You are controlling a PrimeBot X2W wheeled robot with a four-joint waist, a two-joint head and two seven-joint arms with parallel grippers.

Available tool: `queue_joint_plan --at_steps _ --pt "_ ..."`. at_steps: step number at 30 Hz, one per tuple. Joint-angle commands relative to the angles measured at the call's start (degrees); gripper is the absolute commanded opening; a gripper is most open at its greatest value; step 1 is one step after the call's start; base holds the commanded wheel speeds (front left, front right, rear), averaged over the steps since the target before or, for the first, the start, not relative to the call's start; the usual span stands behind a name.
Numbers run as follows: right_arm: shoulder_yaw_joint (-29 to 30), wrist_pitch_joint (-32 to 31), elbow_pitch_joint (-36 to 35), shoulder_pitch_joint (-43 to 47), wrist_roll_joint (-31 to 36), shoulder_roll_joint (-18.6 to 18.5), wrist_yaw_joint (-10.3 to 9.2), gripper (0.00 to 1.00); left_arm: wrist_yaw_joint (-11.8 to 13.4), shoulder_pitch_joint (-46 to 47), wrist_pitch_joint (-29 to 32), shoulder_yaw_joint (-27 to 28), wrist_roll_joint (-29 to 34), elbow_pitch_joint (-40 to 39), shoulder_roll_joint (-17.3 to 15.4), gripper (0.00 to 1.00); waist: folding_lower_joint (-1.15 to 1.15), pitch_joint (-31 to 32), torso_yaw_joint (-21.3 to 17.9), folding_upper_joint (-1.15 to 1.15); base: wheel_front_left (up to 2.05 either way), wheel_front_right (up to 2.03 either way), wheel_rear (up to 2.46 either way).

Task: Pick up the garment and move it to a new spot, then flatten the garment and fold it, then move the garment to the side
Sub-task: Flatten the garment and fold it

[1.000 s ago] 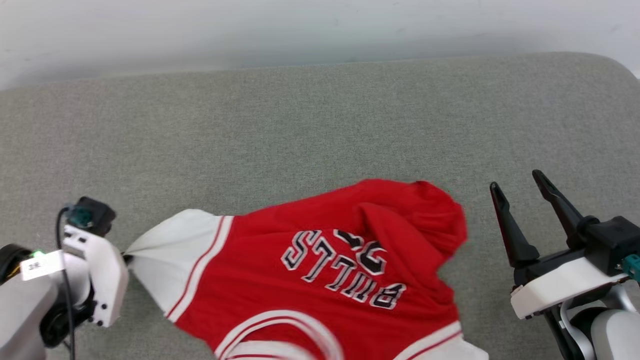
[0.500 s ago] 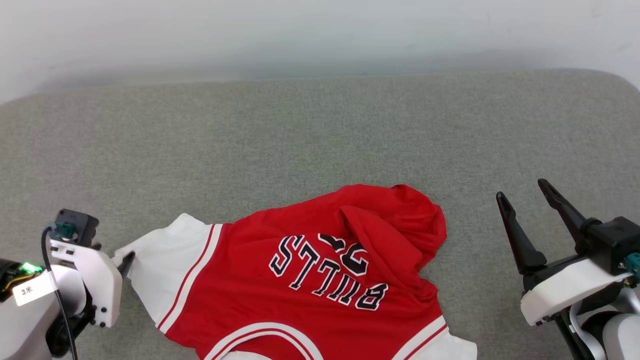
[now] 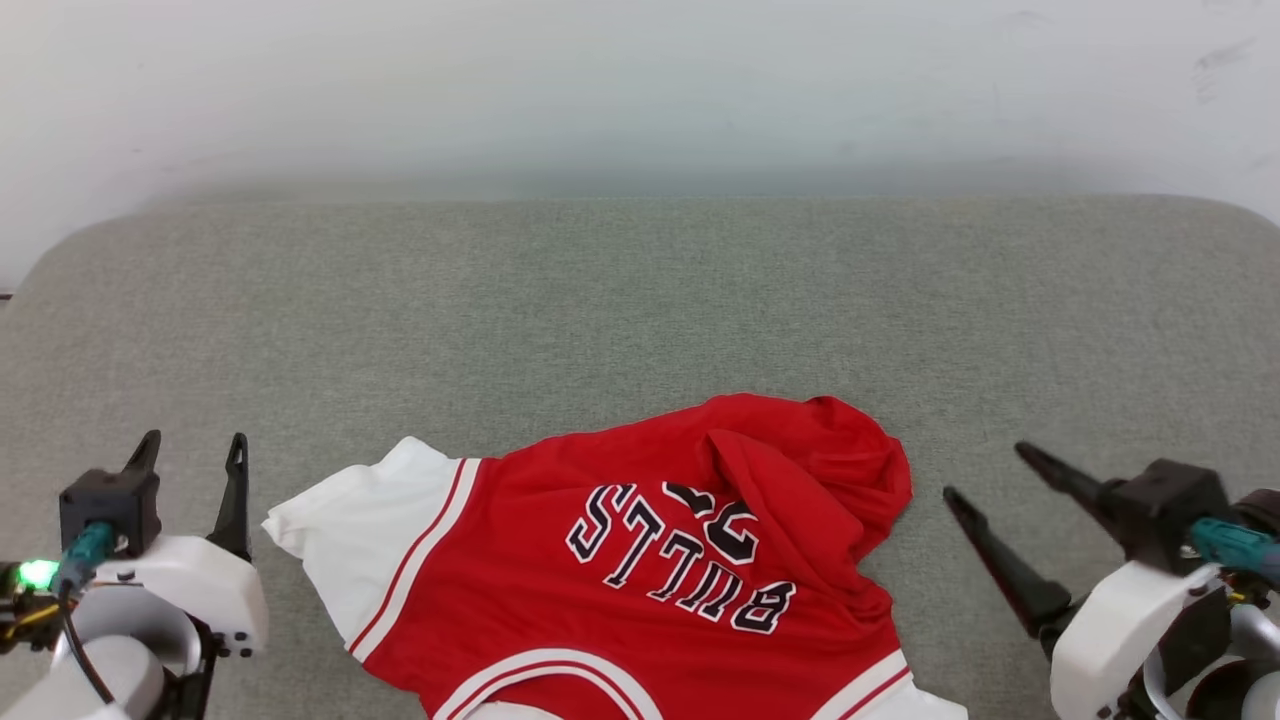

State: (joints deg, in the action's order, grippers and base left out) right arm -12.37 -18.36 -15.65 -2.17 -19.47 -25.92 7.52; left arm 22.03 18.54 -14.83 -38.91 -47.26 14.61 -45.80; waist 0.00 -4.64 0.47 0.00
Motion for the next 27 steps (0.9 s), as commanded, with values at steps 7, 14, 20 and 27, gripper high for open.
queue_joint_plan --at_steps 7,14,20,27 --pt "-8.2 -11.8 -1.9 -3.5 -5.4 -8.3 -0.07 1.0 9.5 -9.3 -0.4 10.3 11.7 -13.2 4.3 1.0 0.0 -0.6 2.1 0.0 0.0 0.0 0.0" --pt "-17.0 -19.4 2.1 -9.0 -9.0 -13.8 -0.07 1.0 11.9 -14.8 -0.4 16.7 22.6 -20.1 10.9 1.0 0.0 -2.1 4.9 0.0 0.0 0.0 0.0" --pt "-24.5 -22.0 7.7 -13.7 -11.1 -15.6 -0.07 1.0 8.6 -17.4 -0.4 20.4 27.9 -22.4 17.0 1.0 0.0 -3.8 7.3 0.0 0.0 0.0 0.0" --pt "-32.7 -21.1 16.1 -18.3 -13.3 -13.6 -0.07 1.0 3.7 -17.7 -0.4 23.5 31.7 -21.1 22.6 1.0 0.0 -5.8 9.7 0.0 0.0 0.0 0.0"
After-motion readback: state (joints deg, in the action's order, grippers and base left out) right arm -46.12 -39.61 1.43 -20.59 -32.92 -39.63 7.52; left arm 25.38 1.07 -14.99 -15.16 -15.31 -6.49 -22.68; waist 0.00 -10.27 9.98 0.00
